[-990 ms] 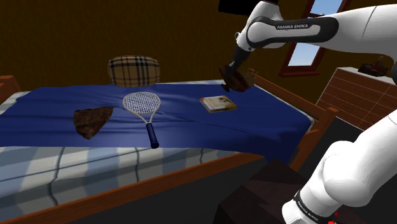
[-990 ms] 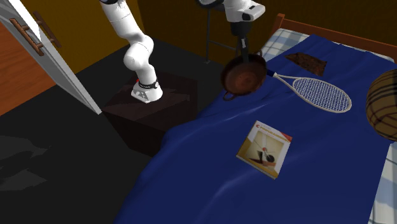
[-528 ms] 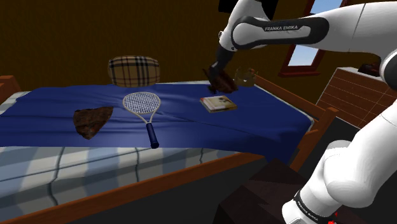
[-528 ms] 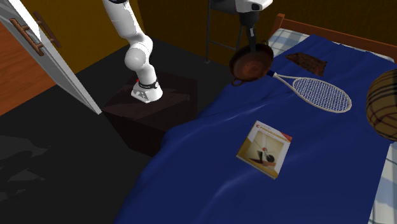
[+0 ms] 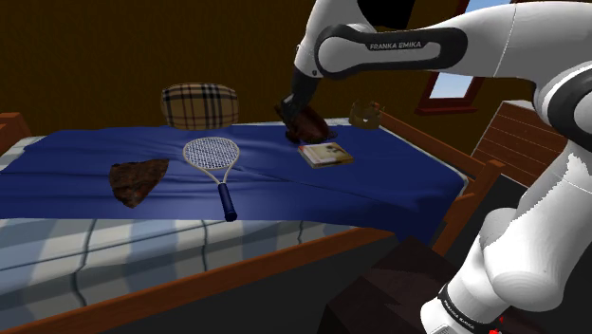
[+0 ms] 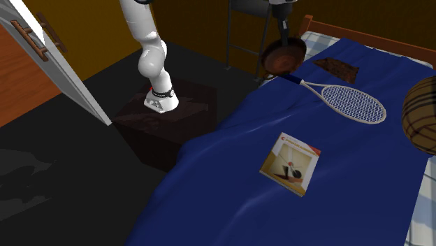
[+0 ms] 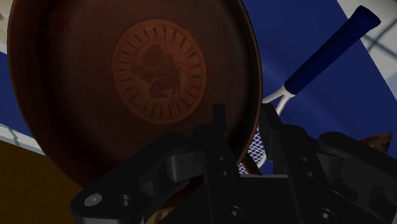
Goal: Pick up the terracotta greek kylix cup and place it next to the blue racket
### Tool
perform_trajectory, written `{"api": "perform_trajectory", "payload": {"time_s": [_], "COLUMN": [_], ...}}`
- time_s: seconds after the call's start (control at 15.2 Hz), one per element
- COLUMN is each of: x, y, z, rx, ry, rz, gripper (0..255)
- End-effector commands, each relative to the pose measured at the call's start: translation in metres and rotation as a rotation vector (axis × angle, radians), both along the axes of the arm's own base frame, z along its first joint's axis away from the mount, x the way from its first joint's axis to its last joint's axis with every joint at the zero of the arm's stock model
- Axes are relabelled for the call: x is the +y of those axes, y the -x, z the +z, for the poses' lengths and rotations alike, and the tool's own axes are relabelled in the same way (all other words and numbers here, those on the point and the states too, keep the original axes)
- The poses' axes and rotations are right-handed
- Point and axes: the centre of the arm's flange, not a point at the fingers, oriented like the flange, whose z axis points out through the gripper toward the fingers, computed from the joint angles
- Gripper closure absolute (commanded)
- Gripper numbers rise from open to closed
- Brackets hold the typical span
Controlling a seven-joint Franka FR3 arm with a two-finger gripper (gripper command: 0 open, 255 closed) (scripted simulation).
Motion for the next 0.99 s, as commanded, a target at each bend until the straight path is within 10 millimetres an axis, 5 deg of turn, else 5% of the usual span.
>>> {"api": "perform_trajectory", "payload": {"time_s": [0.0, 0.92], "x": [0.007, 0.007], "y": [0.000, 0.000], "z": [-0.006, -0.080], "rx": [-0.002, -0.002], "ry": [-0.001, -0.001], "rz": [-0.002, -0.002], "gripper": [255, 255]}}
